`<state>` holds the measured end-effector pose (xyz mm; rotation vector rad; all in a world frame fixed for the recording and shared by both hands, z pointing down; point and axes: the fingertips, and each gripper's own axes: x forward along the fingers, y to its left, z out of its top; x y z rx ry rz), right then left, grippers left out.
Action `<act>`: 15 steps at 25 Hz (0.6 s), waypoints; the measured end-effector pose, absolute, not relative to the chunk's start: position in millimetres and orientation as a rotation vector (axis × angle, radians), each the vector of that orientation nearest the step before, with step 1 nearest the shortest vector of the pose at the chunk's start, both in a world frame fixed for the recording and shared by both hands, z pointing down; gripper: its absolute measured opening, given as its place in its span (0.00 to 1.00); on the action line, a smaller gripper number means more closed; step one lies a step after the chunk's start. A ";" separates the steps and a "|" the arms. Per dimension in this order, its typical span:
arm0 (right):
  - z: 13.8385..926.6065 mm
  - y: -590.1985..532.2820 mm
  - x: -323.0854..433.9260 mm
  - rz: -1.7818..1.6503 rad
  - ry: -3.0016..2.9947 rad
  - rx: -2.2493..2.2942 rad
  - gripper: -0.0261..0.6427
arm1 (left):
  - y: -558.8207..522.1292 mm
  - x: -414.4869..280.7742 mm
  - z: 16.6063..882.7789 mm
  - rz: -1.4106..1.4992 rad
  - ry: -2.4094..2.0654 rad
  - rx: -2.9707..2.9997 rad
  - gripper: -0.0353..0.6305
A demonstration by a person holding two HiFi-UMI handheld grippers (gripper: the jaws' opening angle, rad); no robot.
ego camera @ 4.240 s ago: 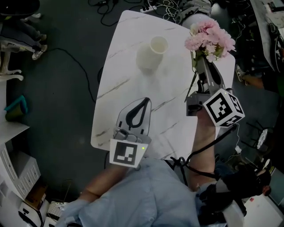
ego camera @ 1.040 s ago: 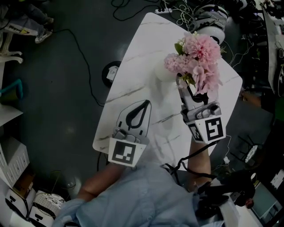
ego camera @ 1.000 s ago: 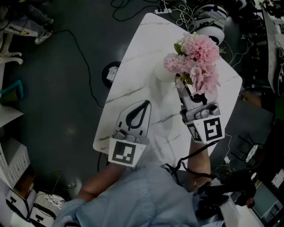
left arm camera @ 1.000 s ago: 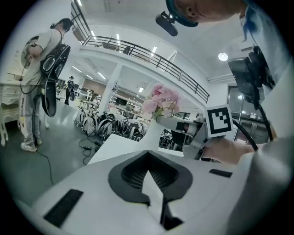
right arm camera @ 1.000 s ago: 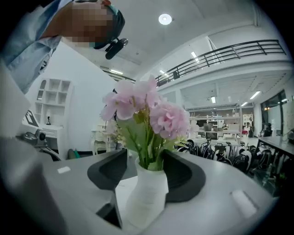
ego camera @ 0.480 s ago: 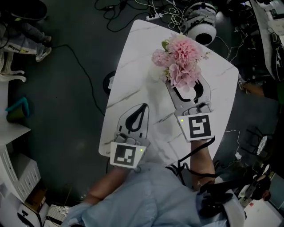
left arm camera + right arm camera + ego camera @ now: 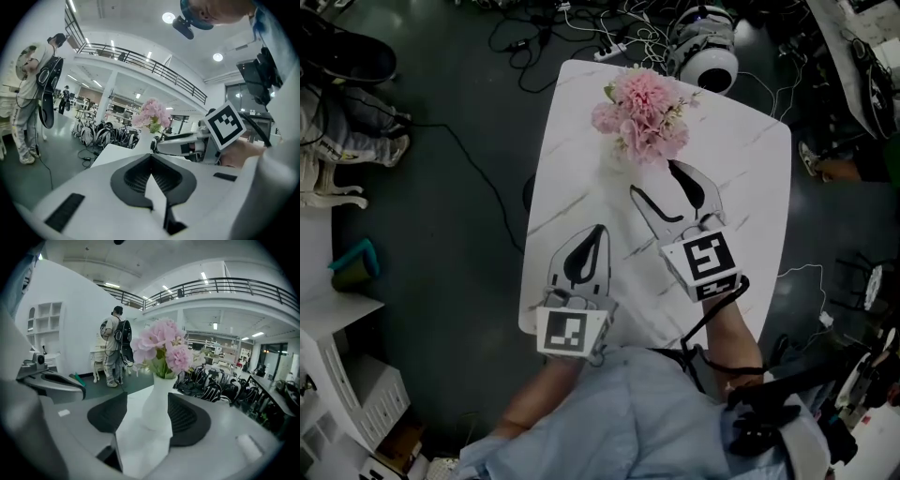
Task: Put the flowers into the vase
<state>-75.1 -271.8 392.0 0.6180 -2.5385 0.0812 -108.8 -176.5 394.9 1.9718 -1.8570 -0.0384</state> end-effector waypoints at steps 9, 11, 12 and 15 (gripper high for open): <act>381.9 -228.9 -15.6 0.320 -2.630 0.690 0.31 | -164.5 -77.7 358.1 -0.016 -1.925 2.054 0.06; 368.5 -220.0 -0.3 0.340 -2.674 0.730 0.16 | -162.1 -71.8 344.1 -0.014 -1.970 2.087 0.06; 360.7 -215.6 7.4 0.350 -2.698 0.756 0.11 | -160.6 -67.8 336.8 0.000 -1.990 2.107 0.06; 341.4 -202.2 29.1 0.358 -2.746 0.828 0.04 | -154.2 -53.9 319.1 0.046 -2.050 2.159 0.06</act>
